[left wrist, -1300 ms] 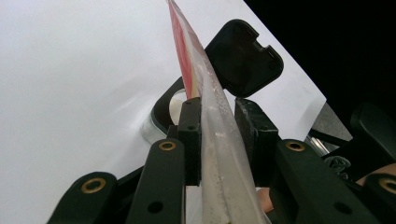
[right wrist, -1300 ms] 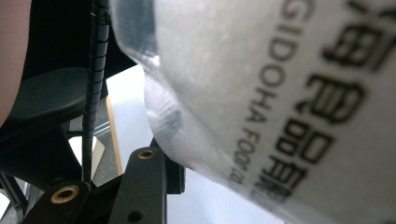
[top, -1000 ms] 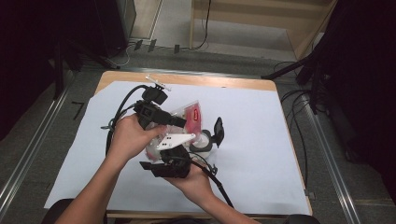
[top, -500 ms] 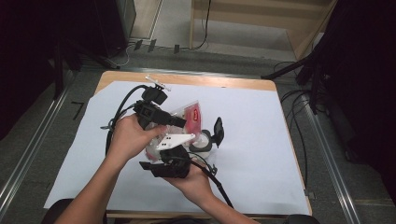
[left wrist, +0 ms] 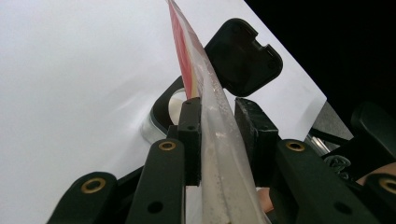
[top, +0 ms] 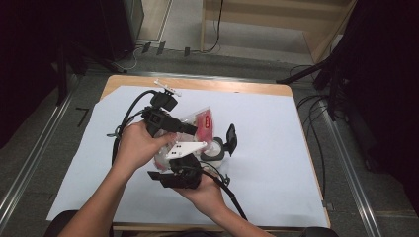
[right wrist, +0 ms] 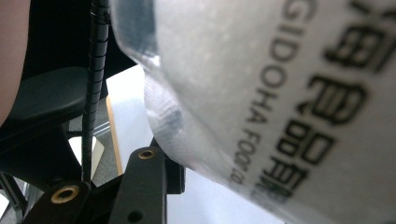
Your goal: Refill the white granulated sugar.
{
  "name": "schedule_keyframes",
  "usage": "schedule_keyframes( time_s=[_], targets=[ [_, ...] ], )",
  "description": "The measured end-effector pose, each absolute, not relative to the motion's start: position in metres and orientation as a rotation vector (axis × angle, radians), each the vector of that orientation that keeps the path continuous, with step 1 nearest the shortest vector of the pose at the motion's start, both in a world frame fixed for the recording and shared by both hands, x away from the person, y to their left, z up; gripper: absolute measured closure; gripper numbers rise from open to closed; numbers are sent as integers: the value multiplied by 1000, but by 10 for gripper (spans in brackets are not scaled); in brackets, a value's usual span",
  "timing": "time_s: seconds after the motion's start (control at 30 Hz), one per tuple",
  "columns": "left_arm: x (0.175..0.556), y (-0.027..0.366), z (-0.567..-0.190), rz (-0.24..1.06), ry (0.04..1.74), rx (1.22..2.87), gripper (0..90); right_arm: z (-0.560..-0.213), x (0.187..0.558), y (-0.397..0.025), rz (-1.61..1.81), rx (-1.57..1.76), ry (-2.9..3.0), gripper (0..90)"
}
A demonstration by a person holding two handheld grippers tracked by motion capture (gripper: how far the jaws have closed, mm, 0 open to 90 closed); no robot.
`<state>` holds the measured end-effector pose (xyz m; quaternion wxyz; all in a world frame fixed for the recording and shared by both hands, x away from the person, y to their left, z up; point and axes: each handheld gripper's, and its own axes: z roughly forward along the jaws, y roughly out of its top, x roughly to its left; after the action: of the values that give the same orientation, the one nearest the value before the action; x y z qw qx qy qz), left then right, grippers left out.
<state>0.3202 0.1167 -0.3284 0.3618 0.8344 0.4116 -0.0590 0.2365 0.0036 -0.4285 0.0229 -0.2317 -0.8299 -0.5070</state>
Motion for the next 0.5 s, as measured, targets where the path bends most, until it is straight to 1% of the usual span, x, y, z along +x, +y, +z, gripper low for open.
schedule_keyframes(
  time_s=[0.5],
  targets=[
    [320, 117, -328, -160, 1063, 2146, 731, -428, 236, 4, -1563, -714, -2569, 635]
  ],
)
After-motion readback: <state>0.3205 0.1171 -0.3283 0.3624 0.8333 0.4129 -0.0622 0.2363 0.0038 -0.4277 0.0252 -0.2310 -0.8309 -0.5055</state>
